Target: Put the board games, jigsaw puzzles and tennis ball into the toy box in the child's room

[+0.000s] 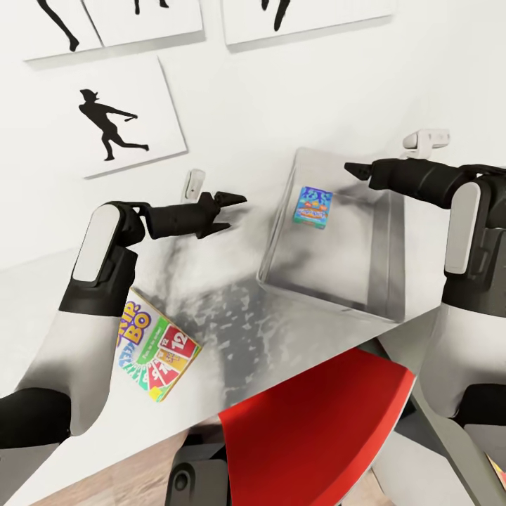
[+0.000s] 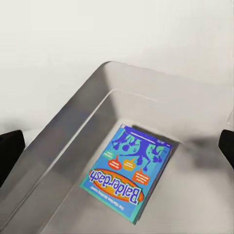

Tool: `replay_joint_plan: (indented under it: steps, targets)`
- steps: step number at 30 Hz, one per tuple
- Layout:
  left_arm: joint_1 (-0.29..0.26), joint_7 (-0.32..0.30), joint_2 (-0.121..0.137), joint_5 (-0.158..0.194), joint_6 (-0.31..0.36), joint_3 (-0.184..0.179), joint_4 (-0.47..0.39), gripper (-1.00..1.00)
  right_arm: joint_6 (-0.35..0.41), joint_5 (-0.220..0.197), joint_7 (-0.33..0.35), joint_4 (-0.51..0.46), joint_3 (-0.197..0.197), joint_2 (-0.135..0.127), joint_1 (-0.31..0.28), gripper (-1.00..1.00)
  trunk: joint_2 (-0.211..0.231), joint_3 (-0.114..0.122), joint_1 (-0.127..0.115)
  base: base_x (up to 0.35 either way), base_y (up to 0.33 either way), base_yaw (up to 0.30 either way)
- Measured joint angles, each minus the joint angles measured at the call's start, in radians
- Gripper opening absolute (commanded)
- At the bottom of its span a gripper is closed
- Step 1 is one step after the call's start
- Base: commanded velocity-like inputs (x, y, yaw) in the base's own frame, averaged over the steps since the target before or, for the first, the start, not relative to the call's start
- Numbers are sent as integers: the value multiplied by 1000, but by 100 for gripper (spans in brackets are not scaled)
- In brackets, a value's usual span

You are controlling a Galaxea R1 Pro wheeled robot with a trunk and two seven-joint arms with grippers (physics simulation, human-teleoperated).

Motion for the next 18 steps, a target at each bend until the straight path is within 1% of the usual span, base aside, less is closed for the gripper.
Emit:
replay_joint_plan:
  steps: [2, 5, 7, 13, 15, 17, 18]
  targets:
    - [7, 2, -6, 1, -2, -21, -31, 100, 0, 0, 0, 0, 0, 1, 2, 100, 0, 3, 0, 0, 0, 0]
    - [10, 4, -12, -1, -3, -30, -46, 100, 0, 0, 0, 0, -1, 1, 3, 100, 0, 8, 0, 0, 0, 0]
    - [15, 6, -24, -1, -4, -43, -72, 100, 0, 0, 0, 0, -1, 1, 5, 100, 0, 11, 0, 0, 0, 0]
    - [35, 8, -35, -3, -6, -56, -119, 100, 0, 0, 0, 0, -1, 2, 7, 100, 0, 21, 0, 0, 0, 0]
    - [45, 8, -38, -4, -6, -59, -135, 100, 0, 0, 0, 0, -2, 2, 8, 100, 0, 24, 0, 0, 0, 0]
    - [68, 9, -41, -6, -7, -63, -170, 100, 0, 0, 0, 0, -2, 2, 8, 100, 0, 28, 0, 0, 0, 0]
    - [68, 9, -41, -6, -7, -63, -171, 100, 0, 0, 0, 0, -2, 2, 8, 100, 0, 29, 0, 0, 0, 0]
